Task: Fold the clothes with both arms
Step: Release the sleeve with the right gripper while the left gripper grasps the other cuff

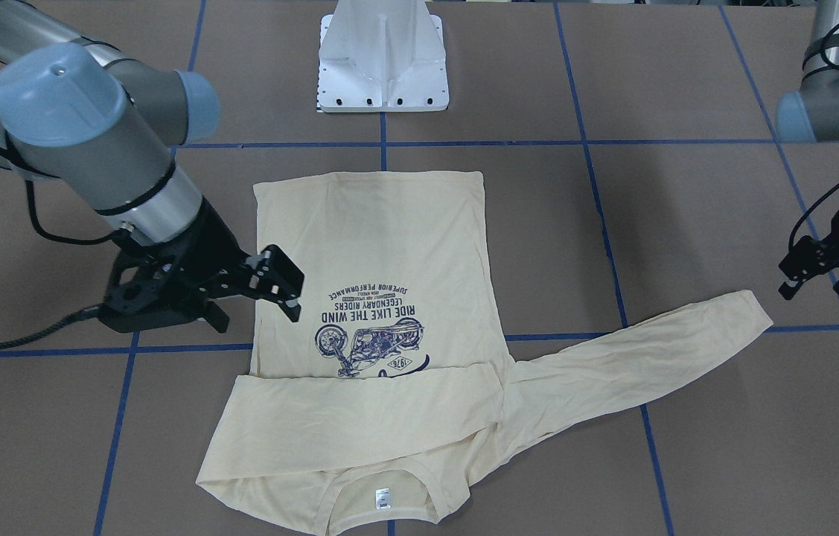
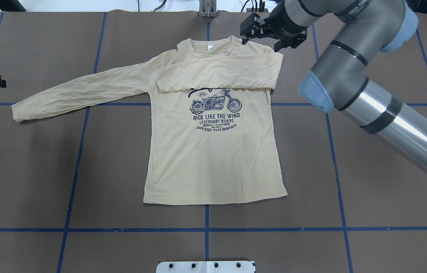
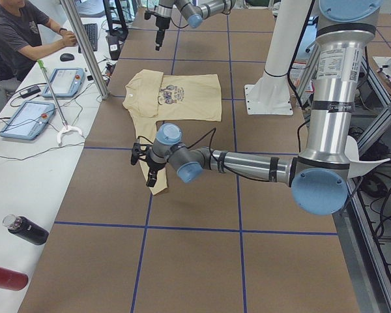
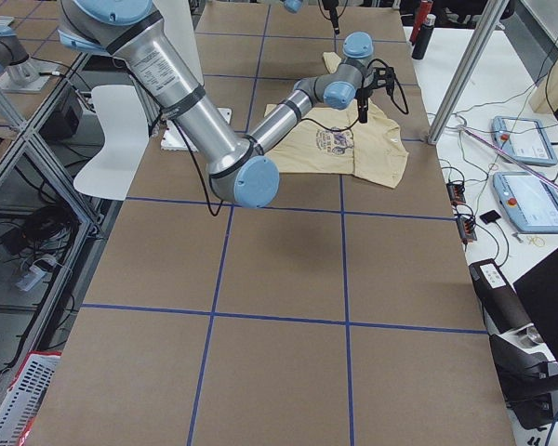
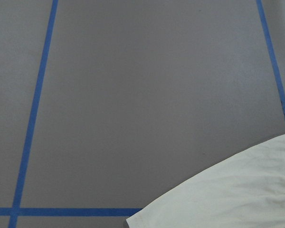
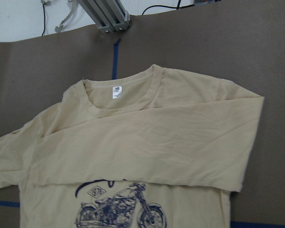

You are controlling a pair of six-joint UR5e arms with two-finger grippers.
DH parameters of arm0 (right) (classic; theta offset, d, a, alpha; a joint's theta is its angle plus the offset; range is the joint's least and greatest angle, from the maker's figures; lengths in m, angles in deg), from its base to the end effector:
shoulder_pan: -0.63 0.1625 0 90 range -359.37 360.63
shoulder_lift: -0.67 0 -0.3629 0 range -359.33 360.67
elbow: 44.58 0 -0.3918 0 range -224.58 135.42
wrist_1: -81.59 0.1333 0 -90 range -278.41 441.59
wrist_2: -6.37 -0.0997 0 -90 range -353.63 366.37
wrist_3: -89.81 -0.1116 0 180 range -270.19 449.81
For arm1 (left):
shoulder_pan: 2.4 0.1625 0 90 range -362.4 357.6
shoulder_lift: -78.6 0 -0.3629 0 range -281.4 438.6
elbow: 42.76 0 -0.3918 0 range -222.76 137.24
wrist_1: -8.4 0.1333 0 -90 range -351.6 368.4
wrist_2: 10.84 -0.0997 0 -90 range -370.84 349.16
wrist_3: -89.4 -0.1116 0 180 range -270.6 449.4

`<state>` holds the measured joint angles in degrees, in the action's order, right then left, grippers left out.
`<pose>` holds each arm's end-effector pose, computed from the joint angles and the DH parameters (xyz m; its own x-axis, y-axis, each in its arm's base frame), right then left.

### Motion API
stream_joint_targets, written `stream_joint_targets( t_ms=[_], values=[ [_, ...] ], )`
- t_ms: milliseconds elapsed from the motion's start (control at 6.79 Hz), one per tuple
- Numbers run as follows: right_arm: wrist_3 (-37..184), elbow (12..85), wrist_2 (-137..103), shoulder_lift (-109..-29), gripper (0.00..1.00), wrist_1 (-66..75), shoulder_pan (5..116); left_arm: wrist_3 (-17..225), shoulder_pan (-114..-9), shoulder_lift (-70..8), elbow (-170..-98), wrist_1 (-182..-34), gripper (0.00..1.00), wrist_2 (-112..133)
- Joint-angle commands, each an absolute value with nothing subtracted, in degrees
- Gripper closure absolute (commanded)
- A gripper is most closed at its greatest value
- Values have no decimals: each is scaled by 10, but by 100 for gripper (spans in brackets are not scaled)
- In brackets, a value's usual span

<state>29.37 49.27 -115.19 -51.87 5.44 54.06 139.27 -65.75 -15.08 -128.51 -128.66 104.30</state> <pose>-0.3271 -0.5667 0.1644 0.5074 -0.0216 0.8614 -0.2047 0.9680 0.1448 0.1731 -0.5363 0.5258 0.6685 -0.0313 -0.7430 0.3139 0.9176 0.2438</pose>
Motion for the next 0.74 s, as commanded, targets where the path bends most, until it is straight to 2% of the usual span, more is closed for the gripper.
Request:
stream_joint_targets(
  t_ms=[0, 442, 589],
  values=[
    [351, 538, -1171, -553, 0, -23, 558, 1424, -589, -157, -1207, -1364, 1, 990],
    [351, 554, -1172, -570, 0, -23, 560, 1423, -569, -157, -1200, -1364, 3, 978],
    [351, 554, -1172, -570, 0, -23, 560, 1424, -569, -157, -1201, -1364, 23, 978]
  ],
)
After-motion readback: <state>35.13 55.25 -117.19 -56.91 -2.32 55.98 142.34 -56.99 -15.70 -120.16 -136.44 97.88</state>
